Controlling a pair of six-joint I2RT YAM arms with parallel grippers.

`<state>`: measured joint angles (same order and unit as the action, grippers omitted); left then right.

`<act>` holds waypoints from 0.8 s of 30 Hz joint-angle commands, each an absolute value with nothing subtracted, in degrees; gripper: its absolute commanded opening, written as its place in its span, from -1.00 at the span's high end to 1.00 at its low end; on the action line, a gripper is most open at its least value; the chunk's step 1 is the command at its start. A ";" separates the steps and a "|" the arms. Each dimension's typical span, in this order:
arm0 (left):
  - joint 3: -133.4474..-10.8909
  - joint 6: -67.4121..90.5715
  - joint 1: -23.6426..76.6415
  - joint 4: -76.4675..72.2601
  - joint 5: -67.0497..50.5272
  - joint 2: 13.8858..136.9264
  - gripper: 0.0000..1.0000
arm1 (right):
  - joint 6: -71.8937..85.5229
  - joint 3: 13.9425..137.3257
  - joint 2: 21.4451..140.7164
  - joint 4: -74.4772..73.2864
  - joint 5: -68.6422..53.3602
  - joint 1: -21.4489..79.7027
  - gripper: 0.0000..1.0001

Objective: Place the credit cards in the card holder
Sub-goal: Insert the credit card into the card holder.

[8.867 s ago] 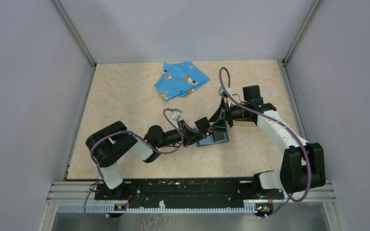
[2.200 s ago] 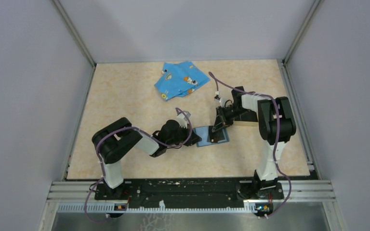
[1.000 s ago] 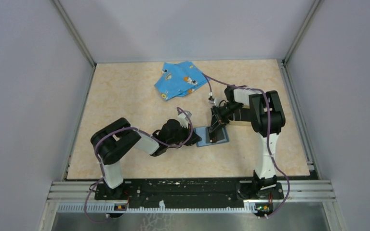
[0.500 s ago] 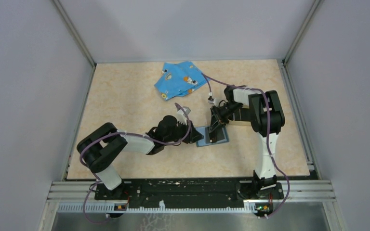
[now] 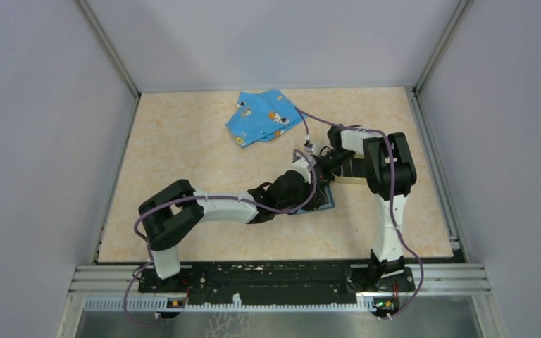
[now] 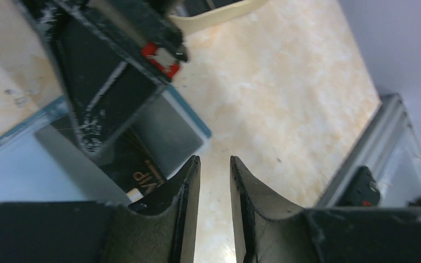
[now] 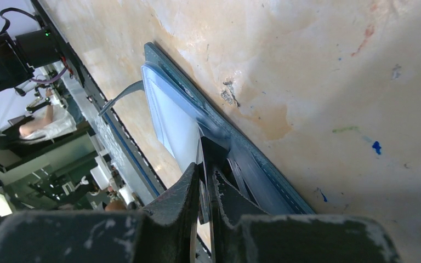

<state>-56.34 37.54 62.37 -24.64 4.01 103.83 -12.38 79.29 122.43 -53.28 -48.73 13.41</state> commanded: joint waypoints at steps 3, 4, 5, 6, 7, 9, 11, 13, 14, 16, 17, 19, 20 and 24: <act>-61.93 38.25 62.76 -15.66 16.09 109.51 0.34 | -14.59 79.29 124.04 -50.63 -43.87 14.24 0.80; -62.49 38.38 62.76 -15.38 16.71 110.12 0.34 | -14.59 79.34 124.15 -50.63 -43.86 14.24 0.80; -62.90 38.43 62.80 -15.30 17.29 110.63 0.33 | -14.59 79.36 124.18 -50.58 -43.91 14.28 0.80; -63.26 38.56 62.83 -15.34 17.60 111.10 0.33 | -14.59 79.44 124.19 -50.64 -43.86 14.29 0.80; -63.50 38.69 62.84 -15.35 17.82 111.52 0.33 | -14.59 79.37 124.19 -50.54 -43.99 14.27 0.79; -64.01 39.07 62.84 -15.53 17.82 112.45 0.34 | -14.59 79.28 124.19 -50.54 -43.97 14.24 0.80; -64.45 39.25 63.00 -15.96 17.56 113.11 0.33 | -14.59 79.28 124.17 -50.54 -43.99 14.24 0.79; -64.84 39.45 63.30 -16.27 17.15 113.47 0.33 | -14.62 79.20 124.13 -50.52 -44.06 14.25 0.79; -64.89 39.48 63.48 -16.76 17.00 113.48 0.33 | -14.59 79.19 124.18 -50.46 -44.07 14.24 0.79; -65.18 39.24 63.91 -17.36 17.18 113.55 0.32 | -14.59 79.12 124.19 -50.36 -44.09 14.25 0.79; -65.47 39.23 64.02 -17.44 17.37 113.70 0.32 | -14.59 79.13 124.18 -50.36 -44.10 14.24 0.79; -66.17 39.50 64.06 -16.96 18.36 114.37 0.31 | -14.59 79.12 124.23 -50.36 -44.05 14.25 0.79; -66.76 39.70 64.00 -16.28 19.30 114.92 0.30 | -14.63 79.09 124.15 -50.36 -44.14 14.24 0.79; -69.94 42.46 64.05 -9.69 23.20 117.06 0.28 | -14.68 79.00 124.11 -50.36 -44.22 14.27 0.78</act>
